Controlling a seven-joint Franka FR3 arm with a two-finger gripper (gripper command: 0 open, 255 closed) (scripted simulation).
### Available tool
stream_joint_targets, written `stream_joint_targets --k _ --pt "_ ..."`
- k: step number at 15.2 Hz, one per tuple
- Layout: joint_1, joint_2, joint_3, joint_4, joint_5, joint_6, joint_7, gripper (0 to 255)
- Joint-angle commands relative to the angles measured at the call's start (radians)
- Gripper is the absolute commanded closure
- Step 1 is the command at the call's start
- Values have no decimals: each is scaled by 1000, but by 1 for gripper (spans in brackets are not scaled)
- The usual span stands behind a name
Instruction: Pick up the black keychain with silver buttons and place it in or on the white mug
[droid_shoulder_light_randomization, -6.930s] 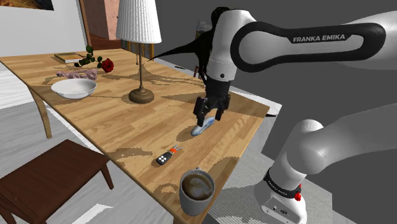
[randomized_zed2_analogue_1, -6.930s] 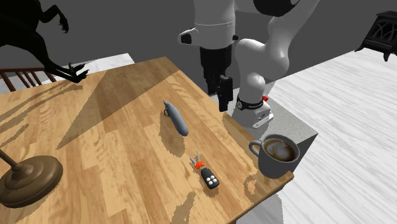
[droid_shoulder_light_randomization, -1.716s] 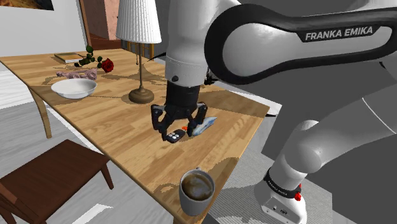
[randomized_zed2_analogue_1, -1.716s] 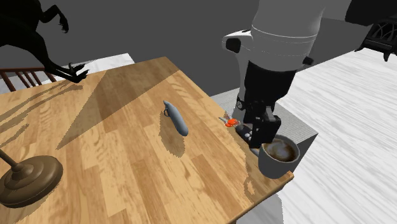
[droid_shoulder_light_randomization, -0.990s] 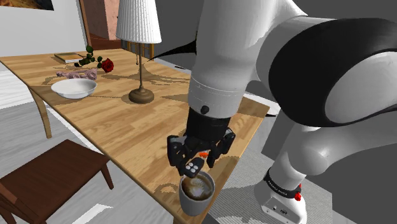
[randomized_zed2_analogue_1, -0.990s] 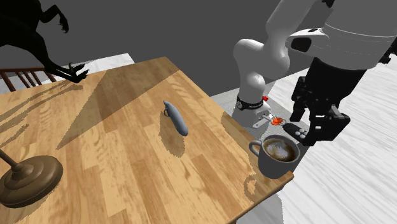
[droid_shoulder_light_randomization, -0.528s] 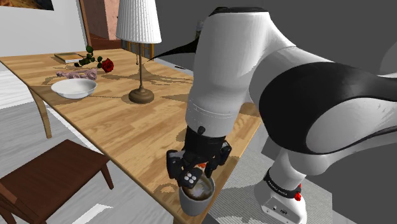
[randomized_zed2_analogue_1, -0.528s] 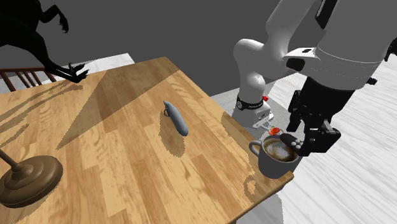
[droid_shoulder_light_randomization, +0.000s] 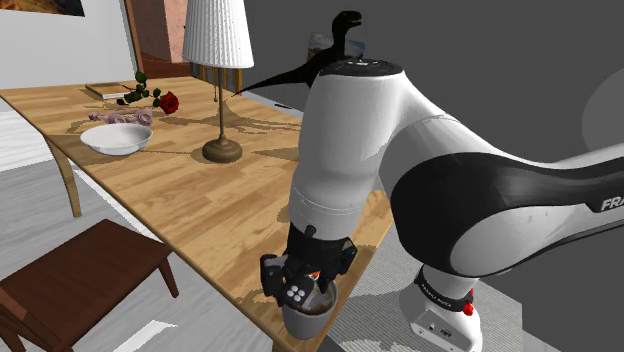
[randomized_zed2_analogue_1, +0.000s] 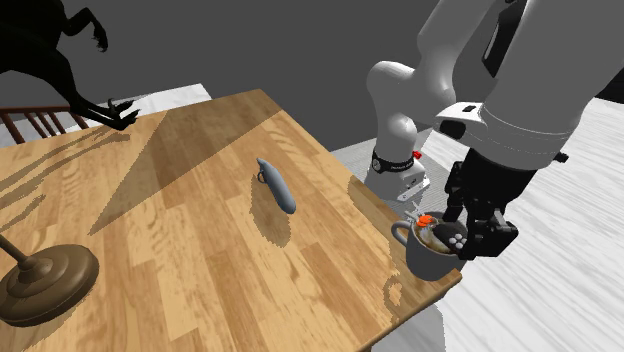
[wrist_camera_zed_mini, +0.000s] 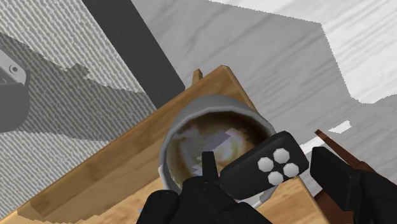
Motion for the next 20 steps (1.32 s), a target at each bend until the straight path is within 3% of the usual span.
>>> stream_joint_targets --k 1,5,6,11,15,20 --pt "0 0 1 -3 1 3 0 255" --pt "0 0 1 -3 1 3 0 255" --pt "0 0 1 -3 1 3 0 0" --pt "0 0 1 -3 1 3 0 0" --pt "5 -30 -61 95 -29 -128 5 0" --pt "5 -30 -61 95 -29 -128 5 0"
